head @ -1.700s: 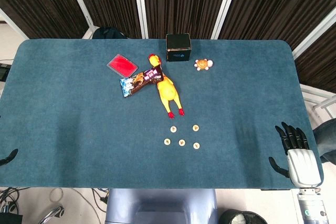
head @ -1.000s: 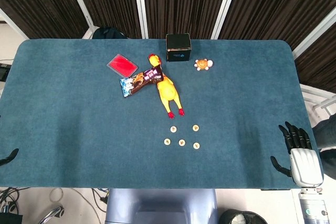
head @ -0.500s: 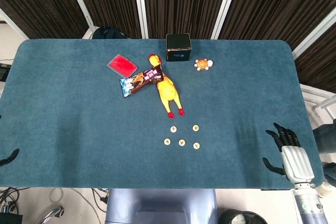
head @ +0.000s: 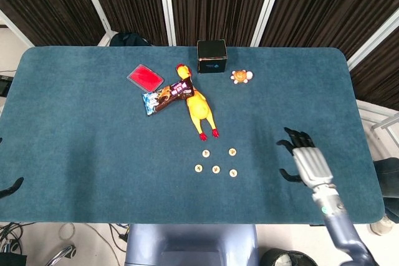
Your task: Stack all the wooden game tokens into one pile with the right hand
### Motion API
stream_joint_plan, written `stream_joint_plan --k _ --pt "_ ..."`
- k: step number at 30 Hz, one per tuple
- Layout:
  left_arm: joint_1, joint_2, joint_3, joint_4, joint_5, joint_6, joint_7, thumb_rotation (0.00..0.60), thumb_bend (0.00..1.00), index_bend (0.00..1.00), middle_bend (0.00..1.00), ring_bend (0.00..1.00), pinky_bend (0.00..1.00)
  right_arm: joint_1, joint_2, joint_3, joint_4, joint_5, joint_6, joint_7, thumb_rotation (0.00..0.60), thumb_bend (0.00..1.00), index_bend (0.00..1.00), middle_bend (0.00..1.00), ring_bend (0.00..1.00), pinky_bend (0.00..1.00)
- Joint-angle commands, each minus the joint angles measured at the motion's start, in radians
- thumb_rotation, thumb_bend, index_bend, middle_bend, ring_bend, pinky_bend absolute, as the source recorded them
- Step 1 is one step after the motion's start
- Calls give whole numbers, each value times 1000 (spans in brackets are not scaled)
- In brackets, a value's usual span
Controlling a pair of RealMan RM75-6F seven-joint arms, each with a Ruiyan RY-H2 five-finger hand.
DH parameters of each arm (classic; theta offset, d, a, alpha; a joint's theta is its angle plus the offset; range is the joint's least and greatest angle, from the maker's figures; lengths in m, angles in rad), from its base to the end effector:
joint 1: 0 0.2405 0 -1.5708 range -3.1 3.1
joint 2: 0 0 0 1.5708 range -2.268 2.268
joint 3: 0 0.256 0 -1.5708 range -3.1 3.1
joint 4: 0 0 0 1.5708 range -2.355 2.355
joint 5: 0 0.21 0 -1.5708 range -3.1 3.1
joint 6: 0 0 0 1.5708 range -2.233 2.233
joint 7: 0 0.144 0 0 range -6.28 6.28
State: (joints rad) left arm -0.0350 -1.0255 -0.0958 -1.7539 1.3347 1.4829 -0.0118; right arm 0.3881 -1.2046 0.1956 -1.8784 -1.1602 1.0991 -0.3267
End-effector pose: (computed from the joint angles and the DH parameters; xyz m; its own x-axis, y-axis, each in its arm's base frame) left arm -0.3159 0.1715 0.1893 0.3242 -0.0223 0.9457 0.9312 0.1833 -0.3149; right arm -0.2101 -0.2689 0.0865 0.3194 -0.2467 0.9149 -0.9465 -0.1297 0.2954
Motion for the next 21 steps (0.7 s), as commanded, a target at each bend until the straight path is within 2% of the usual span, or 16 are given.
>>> stream_joint_plan --k 1,8,15,21 --pt "0 1 0 0 -2 -3 -1 600 186 103 0 0 160 98 -105 48 27 125 -41 -119 600 340 305 0 0 0" --pt "-1 3 -1 -1 -7 -7 -6 600 187 103 0 0 160 224 -289 64 111 274 -33 -275 600 340 328 0 0 0" --pt "-1 4 -1 -2 -7 -7 -8 600 187 103 0 0 160 288 -392 66 186 344 -14 -337 600 340 349 0 0 0" --pt "-1 6 -5 0 -16 -12 -15 600 187 103 0 0 160 342 -468 75 284 360 -7 -358 600 340 367 0 0 0"
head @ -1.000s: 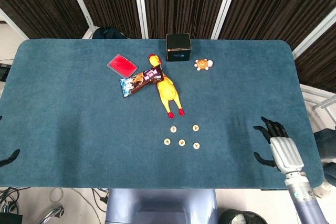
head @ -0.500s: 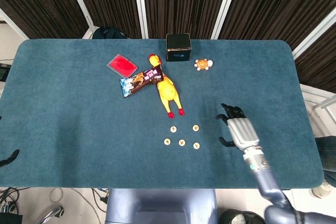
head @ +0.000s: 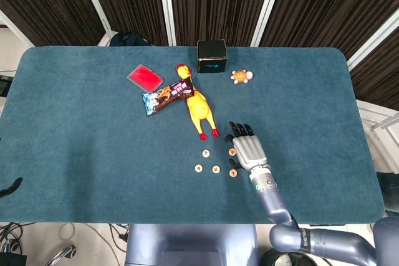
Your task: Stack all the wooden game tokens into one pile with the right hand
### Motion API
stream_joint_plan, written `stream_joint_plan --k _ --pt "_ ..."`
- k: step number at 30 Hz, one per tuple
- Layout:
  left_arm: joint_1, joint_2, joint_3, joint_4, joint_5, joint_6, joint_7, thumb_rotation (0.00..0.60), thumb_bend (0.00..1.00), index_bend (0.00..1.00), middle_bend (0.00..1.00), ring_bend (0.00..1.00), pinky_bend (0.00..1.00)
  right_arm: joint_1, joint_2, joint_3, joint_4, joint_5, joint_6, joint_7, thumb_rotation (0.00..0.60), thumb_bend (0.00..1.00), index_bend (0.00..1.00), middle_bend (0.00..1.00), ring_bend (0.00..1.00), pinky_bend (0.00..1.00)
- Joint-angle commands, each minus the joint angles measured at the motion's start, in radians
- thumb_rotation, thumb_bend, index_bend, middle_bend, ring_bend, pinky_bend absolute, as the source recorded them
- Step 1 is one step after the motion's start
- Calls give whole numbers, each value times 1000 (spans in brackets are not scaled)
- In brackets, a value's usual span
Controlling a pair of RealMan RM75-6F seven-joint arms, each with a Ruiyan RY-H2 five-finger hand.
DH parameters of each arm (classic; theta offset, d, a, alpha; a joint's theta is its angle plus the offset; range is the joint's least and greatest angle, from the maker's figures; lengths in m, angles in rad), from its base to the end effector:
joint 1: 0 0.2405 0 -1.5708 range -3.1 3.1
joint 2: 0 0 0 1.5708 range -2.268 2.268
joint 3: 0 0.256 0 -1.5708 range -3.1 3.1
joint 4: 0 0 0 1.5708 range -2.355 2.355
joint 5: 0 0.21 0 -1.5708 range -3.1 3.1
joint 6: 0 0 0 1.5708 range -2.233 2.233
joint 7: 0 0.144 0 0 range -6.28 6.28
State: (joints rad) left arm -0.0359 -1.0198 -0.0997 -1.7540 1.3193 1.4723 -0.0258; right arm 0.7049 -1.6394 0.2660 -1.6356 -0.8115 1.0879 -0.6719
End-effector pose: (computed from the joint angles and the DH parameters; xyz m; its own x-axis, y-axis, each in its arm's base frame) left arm -0.3182 0.1722 0.1909 0.3132 -0.0194 0.9495 0.9323 0.1966 -0.3035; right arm -0.1287 -0.3240 -0.0290 0.3862 -0.3050 0.8706 -0.9202 -0.1931 0.3405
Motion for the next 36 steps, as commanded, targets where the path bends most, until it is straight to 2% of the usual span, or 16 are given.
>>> stream_joint_plan --k 1,7,17,36 --pt "-1 1 -1 1 -2 -2 -1 600 187 103 0 0 160 28 -40 5 48 15 4 -12 600 339 371 0 0 0" --pt "0 1 -1 0 -3 -2 -2 600 187 104 0 0 160 56 -96 1 87 39 9 -21 600 339 380 0 0 0" --pt "-1 3 -4 3 -6 -4 -11 600 187 104 0 0 160 135 -197 37 175 76 5 -50 600 340 390 0 0 0" --pt "-2 5 -6 2 -14 -9 -14 600 187 107 0 0 160 151 -250 13 247 85 -4 -32 600 341 443 0 0 0"
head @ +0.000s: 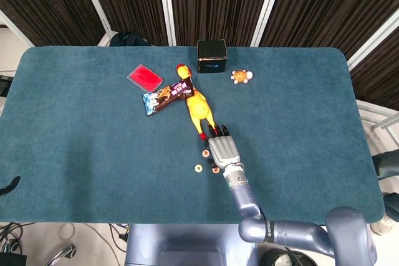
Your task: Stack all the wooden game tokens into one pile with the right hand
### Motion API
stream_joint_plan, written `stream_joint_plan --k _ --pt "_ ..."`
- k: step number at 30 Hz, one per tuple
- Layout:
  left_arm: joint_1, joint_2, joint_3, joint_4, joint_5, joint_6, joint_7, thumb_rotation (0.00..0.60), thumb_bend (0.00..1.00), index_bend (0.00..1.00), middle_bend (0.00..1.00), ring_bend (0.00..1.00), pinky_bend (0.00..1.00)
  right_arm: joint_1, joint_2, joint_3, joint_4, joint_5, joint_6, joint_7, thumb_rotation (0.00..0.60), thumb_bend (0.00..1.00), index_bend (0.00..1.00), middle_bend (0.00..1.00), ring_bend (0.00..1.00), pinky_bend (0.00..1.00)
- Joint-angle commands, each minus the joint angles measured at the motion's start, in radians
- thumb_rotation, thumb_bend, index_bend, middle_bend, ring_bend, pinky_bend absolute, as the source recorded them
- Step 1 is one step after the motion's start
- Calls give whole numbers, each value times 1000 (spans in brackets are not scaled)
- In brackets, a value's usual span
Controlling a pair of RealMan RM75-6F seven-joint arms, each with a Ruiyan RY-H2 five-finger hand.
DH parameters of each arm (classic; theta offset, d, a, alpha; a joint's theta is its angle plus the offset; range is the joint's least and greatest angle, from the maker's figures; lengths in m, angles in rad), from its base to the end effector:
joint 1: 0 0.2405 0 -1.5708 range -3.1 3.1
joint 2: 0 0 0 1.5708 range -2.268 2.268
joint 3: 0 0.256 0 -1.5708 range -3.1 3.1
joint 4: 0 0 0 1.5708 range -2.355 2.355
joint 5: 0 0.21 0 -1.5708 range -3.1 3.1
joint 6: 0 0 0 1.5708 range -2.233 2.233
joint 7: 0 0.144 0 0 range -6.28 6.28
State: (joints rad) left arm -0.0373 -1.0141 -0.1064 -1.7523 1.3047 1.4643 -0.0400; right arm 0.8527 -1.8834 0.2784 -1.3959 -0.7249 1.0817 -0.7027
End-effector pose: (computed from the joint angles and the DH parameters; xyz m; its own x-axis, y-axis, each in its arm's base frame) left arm -0.3203 0.1737 0.1935 0.3038 -0.0224 0.9525 0.9333 0.2081 -0.2928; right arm -0.0897 -0.3331 -0.0949 0.3993 -0.3320 0.8546 -0.9140 -0.2176 0.3425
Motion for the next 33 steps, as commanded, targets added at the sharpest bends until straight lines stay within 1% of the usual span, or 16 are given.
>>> stream_joint_plan --k 1,20,33 --pt "-1 -1 0 1 1 -1 0 600 187 107 0 0 160 4 -9 1 12 -2 3 -1 600 341 443 0 0 0" --pt "-1 0 -5 4 -9 -2 -5 600 186 107 0 0 160 29 -50 15 83 24 -31 2 600 340 492 0 0 0" --pt "-1 2 -4 7 -9 -4 -8 600 187 110 0 0 160 43 -55 26 104 38 -39 -13 600 341 527 0 0 0"
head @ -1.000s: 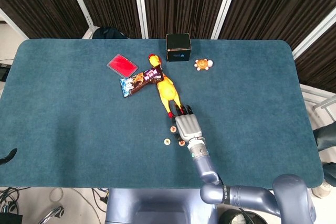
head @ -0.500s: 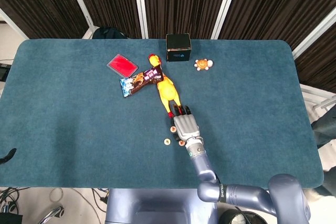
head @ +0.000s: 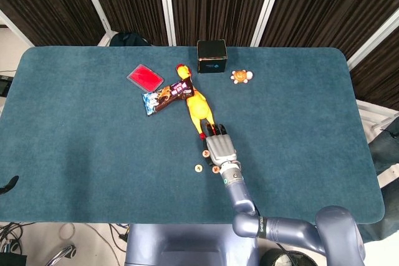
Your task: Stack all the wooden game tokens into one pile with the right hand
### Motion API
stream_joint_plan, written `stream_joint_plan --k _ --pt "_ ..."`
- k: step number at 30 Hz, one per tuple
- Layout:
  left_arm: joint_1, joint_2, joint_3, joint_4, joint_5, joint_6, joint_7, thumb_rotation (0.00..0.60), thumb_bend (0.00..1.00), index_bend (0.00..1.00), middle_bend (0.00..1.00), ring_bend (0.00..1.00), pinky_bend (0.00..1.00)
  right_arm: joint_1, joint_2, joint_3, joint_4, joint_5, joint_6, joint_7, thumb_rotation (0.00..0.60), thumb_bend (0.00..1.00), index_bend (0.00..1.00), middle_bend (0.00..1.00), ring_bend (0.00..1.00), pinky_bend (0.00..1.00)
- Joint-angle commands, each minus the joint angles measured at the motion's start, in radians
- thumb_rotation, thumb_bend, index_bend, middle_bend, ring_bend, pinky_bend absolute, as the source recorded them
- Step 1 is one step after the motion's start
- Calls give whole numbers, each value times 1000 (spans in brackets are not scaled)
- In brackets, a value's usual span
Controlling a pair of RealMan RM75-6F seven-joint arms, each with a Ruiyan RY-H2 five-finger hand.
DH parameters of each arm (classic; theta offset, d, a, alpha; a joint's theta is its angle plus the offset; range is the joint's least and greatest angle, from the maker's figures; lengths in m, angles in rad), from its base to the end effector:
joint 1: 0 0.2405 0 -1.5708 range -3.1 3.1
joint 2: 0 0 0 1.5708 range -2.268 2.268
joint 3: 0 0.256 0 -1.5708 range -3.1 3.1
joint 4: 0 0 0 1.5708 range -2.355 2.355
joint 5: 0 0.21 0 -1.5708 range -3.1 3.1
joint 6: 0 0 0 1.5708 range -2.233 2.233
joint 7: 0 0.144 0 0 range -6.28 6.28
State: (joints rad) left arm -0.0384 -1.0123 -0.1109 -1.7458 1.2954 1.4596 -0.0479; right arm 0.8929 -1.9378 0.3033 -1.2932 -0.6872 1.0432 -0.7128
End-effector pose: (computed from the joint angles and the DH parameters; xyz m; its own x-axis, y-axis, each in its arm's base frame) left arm -0.3224 0.1748 0.1953 0.3023 -0.0253 0.9529 0.9324 0.2157 -0.2901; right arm -0.0862 -0.3440 -0.1089 0.4113 -0.3424 0.8447 -0.9102 -0.2037 0.3607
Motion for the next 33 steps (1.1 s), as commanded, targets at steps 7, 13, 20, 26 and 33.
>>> stream_joint_plan --k 7,13,20,26,33 --pt "0 1 0 2 -2 -2 -2 600 187 111 0 0 160 4 8 3 -7 13 -4 -11 600 355 538 0 0 0" --pt "0 0 -1 4 -3 -2 -3 600 187 112 0 0 160 -1 64 9 -101 -5 28 -29 600 355 539 0 0 0" --pt "2 0 2 -1 5 5 2 600 187 112 0 0 161 -44 191 -39 -323 -1 86 -82 600 356 538 0 0 0" --pt "4 -3 3 -5 14 14 8 600 187 112 0 0 161 -104 233 -121 -419 -63 129 -41 600 355 538 0 0 0" --pt "4 -3 3 -4 11 12 11 600 187 112 0 0 161 -119 202 -154 -370 -100 130 -18 600 355 538 0 0 0"
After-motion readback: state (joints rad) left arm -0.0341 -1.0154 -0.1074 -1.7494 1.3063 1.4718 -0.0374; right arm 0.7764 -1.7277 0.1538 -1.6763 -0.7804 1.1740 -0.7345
